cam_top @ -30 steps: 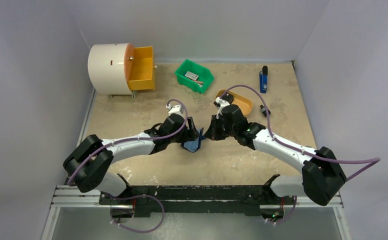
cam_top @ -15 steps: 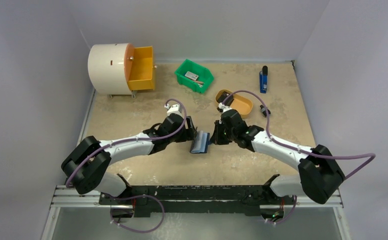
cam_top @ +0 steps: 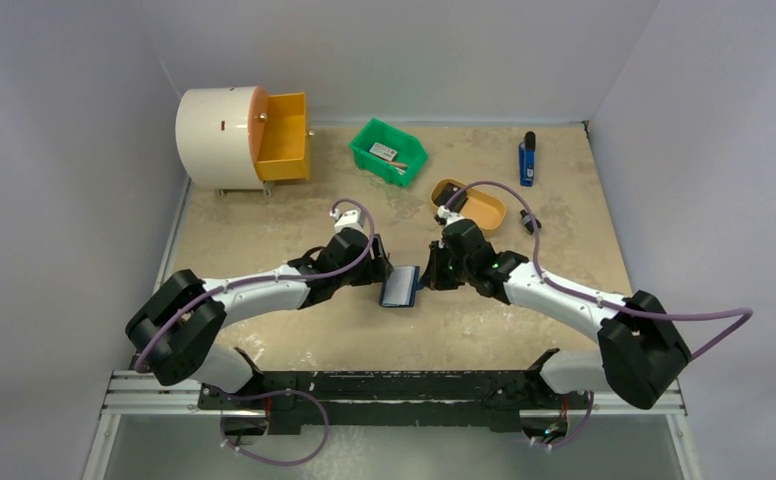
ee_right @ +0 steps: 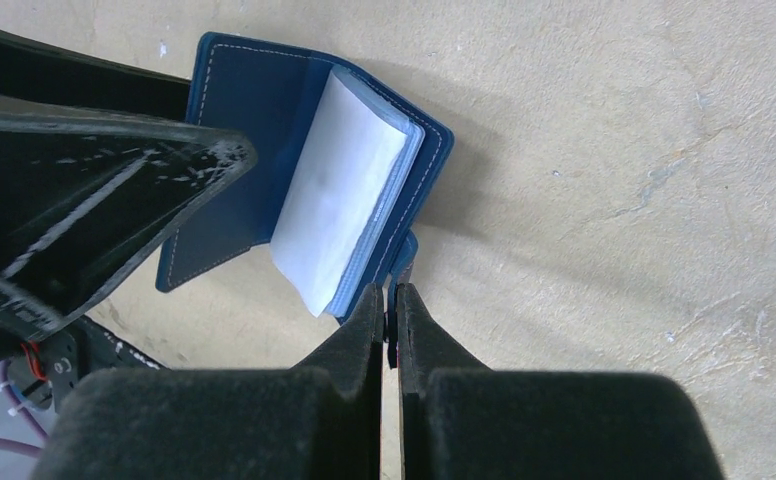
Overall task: Put the credit cards into the card holder
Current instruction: Open the card holder at the center of the board.
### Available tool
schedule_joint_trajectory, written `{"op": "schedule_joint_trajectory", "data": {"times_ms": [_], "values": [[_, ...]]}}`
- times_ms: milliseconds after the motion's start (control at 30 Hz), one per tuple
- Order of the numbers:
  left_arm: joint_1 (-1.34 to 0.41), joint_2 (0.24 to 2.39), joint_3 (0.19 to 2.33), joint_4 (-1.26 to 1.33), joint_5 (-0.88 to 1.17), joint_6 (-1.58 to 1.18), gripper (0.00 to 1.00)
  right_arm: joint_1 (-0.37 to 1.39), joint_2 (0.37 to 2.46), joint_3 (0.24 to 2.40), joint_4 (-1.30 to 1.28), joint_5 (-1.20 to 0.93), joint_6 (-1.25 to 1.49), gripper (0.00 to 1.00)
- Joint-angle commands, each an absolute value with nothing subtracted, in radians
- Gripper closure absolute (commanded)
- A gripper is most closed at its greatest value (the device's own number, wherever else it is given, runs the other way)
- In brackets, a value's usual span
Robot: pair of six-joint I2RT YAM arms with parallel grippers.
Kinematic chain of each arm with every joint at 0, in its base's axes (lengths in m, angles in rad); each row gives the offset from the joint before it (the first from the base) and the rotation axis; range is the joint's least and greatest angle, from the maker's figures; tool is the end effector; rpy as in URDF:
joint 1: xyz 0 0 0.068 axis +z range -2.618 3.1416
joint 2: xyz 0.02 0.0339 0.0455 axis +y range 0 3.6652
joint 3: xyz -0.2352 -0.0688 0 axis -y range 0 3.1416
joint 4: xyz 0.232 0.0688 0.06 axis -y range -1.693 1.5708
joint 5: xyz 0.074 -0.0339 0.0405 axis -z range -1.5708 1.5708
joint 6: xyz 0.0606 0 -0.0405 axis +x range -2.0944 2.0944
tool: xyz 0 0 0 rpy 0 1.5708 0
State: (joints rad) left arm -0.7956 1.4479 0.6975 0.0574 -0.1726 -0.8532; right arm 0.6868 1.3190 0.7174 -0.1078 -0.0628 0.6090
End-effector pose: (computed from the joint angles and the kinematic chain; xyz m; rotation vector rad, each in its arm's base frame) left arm 0.2206 -0.2103 0.1472 -0.1625 2.3383 -0.6695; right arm 0.2208 0.1860 0.1718 -0.1275 2.3892 0.7233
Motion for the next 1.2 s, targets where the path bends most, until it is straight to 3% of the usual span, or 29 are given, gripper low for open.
{"op": "schedule_joint_trajectory", "data": {"times_ms": [0,400,533,667,800,967,1167], "values": [[-0.802,1.475,0.706,0.043,-0.213,-0.846,0.41,0.684,1.269,0.739,-0.089,-0.069,0.612,1.0],[-0.802,1.462,0.709,-0.098,-0.395,-0.851,0.6,0.684,1.303,0.74,-0.094,-0.049,0.613,1.0],[-0.802,1.508,0.726,-0.127,-0.452,-0.859,0.72,0.685,1.312,0.744,-0.09,-0.062,0.607,1.0],[-0.802,1.497,0.716,-0.124,-0.479,-0.881,0.74,0.685,1.328,0.746,-0.091,-0.065,0.593,1.0],[-0.801,1.447,0.716,-0.142,-0.503,-0.889,0.66,0.684,1.349,0.744,-0.095,-0.043,0.589,1.0],[-0.801,1.393,0.732,-0.191,-0.546,-0.889,0.45,0.685,1.357,0.751,-0.095,-0.041,0.585,1.0],[-0.802,1.303,0.75,-0.224,-0.561,-0.901,0.4,0.684,1.359,0.777,-0.11,-0.04,0.573,1.0]]}}
